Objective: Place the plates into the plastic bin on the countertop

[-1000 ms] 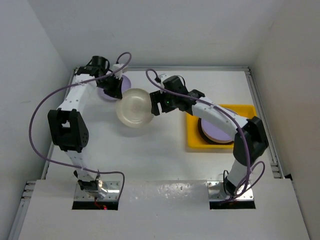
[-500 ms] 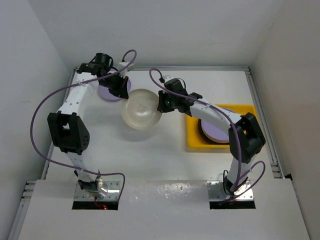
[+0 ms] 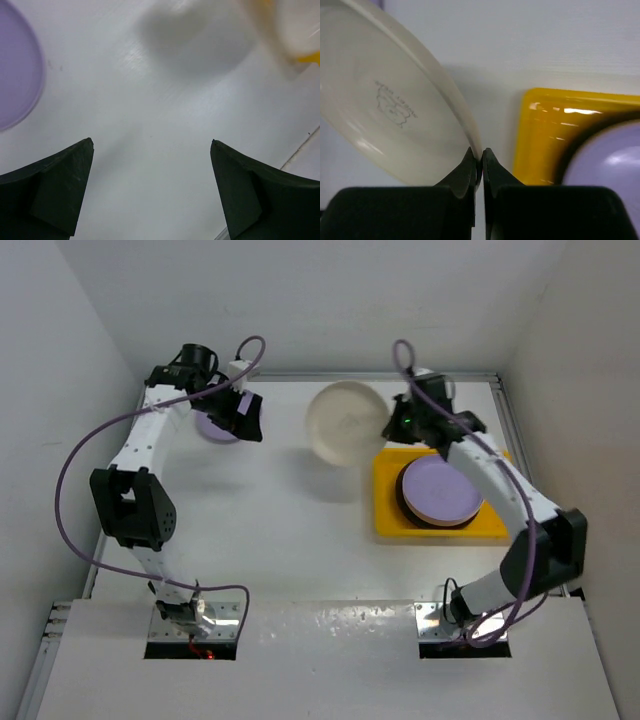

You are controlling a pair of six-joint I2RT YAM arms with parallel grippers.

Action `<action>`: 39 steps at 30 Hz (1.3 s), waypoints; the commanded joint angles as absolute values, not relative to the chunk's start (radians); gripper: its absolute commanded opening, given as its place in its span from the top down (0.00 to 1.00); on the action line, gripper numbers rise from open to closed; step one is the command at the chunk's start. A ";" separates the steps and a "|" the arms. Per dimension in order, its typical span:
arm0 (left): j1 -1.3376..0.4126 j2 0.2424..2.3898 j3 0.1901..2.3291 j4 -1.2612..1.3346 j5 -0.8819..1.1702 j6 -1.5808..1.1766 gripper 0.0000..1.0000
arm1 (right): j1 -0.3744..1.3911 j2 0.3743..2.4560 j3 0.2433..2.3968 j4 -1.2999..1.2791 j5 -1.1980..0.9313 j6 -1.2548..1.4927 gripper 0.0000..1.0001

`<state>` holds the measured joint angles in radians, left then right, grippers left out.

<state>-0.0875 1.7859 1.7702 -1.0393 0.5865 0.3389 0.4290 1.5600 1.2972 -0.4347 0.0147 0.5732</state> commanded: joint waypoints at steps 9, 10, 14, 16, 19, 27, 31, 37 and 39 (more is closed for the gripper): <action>0.047 1.756 1.759 -0.980 0.540 0.272 0.00 | -0.089 1.189 1.085 -0.942 0.135 0.517 1.00; 0.048 1.756 1.759 -0.971 0.540 0.272 0.00 | -0.150 1.178 1.051 -0.924 0.127 0.515 1.00; 0.057 1.766 1.750 -0.971 0.558 0.282 0.00 | -0.221 1.192 0.991 -0.848 0.063 0.517 1.00; 0.057 1.766 1.750 -0.971 0.558 0.282 0.00 | -0.233 1.238 0.988 -0.828 0.043 0.520 0.95; 0.057 1.766 1.750 -0.971 0.549 0.291 0.00 | -0.233 1.275 0.992 -0.835 0.052 0.509 0.66; 0.087 1.792 1.680 -0.804 0.434 0.181 0.00 | -0.229 1.318 1.017 -0.822 0.192 0.446 0.27; 0.133 1.922 1.702 -0.637 0.283 -0.009 0.00 | -0.193 1.307 1.080 -0.839 0.248 0.417 0.26; 0.173 2.189 1.897 -0.565 0.086 -0.127 0.00 | -0.075 1.272 1.157 -0.828 0.275 0.400 0.26; 0.173 2.235 1.910 -0.494 -0.012 -0.137 0.00 | -0.042 1.267 1.181 -0.834 0.278 0.400 0.26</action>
<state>0.1669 2.2143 1.8606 -0.5976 0.1463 -0.0586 -0.0807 1.3003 1.1248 -0.8433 0.2428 0.4198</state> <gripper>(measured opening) 0.997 0.742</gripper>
